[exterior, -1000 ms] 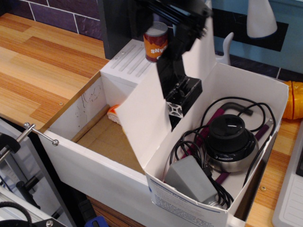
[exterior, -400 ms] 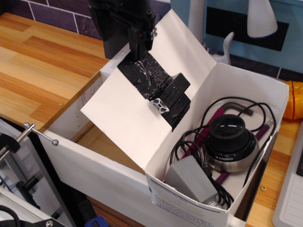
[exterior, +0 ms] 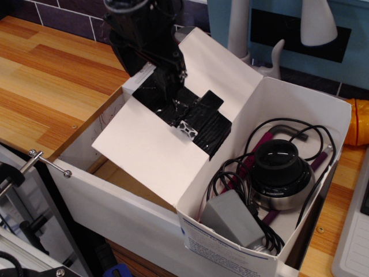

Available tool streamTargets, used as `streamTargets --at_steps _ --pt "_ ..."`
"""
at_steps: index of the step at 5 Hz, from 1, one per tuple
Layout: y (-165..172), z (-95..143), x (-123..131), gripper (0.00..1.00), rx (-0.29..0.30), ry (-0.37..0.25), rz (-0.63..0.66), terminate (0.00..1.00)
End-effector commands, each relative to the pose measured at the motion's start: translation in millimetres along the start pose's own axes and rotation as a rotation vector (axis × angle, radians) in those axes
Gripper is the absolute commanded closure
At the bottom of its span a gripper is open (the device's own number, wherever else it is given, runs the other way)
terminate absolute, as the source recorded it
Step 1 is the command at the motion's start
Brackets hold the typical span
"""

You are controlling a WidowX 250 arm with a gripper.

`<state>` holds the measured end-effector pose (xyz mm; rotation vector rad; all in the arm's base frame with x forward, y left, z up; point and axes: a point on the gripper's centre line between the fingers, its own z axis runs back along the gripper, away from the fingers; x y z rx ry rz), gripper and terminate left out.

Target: Open white1fbox flap

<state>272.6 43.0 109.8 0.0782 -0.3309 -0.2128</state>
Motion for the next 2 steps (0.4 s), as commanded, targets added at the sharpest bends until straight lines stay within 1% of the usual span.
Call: streamTargets --at_steps 1,2 --pt "10.8 -11.4 -1.5 0.0 0.024 -0.079 -0.004 0.0" --pt "13.2 -15.8 -3.1 0.0 0.004 -0.11 -0.009 1.0"
